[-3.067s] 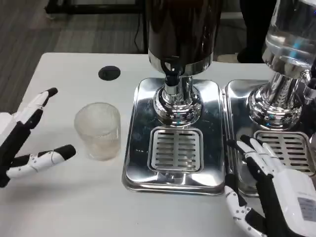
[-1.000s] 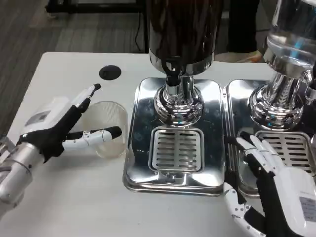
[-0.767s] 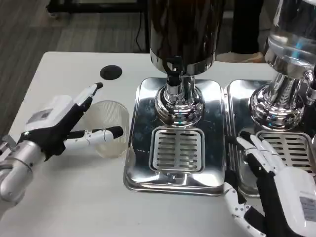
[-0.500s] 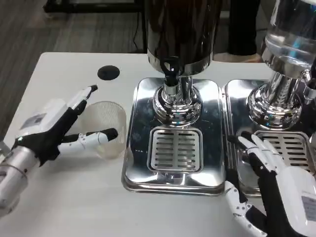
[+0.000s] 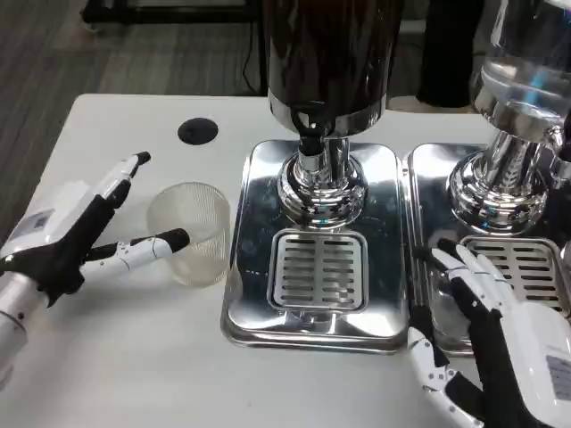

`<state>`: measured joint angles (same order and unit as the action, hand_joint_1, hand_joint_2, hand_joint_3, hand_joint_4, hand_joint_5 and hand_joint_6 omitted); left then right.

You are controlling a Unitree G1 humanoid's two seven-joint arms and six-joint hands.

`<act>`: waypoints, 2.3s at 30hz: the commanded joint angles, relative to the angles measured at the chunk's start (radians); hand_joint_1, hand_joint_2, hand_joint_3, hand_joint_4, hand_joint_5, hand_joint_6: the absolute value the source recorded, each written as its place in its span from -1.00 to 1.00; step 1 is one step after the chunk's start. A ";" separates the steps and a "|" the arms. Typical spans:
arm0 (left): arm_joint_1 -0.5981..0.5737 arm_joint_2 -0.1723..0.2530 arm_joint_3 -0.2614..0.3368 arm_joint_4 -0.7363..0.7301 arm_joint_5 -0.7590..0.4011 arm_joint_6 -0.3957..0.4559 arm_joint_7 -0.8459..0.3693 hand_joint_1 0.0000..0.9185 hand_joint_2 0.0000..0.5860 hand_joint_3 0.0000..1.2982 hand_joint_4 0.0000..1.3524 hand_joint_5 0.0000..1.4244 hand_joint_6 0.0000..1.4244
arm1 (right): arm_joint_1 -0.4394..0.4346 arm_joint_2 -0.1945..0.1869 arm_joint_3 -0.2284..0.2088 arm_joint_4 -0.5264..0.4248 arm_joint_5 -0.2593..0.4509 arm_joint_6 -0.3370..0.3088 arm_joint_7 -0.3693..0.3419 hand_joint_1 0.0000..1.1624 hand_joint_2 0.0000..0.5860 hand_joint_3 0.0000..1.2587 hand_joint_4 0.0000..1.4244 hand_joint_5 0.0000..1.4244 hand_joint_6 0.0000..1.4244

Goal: Grasp the cup under the faucet to collect the drink, then remove the cup.

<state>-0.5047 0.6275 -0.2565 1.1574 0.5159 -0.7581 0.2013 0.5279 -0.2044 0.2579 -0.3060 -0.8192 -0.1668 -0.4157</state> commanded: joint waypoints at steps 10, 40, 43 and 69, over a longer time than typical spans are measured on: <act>-0.007 0.011 -0.049 -0.007 0.021 -0.024 -0.043 -1.00 -1.00 -1.00 -1.00 -0.90 -0.75 | 0.025 0.004 0.000 -0.015 0.002 0.000 0.004 -0.31 0.73 -0.60 -0.82 -0.85 -0.60; -0.063 -0.059 -0.078 0.016 0.027 0.067 -0.074 -0.70 -0.84 -0.97 -1.00 -0.87 -0.67 | -0.001 0.002 0.009 0.015 0.044 -0.028 0.002 -0.31 0.73 -0.60 -0.82 -0.83 -0.51; -0.060 -0.062 -0.082 0.014 0.026 0.067 -0.067 -0.65 -0.80 -0.93 -0.99 -0.83 -0.64 | -0.004 0.001 0.010 0.017 0.051 -0.030 0.003 -0.31 0.73 -0.60 -0.82 -0.82 -0.51; -0.008 -0.099 0.023 0.058 -0.034 -0.093 0.085 -0.41 -0.32 -0.35 -0.26 0.09 0.39 | -0.005 -0.002 -0.009 0.034 0.111 -0.061 0.007 -0.31 0.73 -0.62 -0.80 -0.79 -0.48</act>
<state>-0.5156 0.5330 -0.2560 1.2135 0.5098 -0.8178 0.2434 0.5220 -0.2048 0.2524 -0.2796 -0.7145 -0.2130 -0.4148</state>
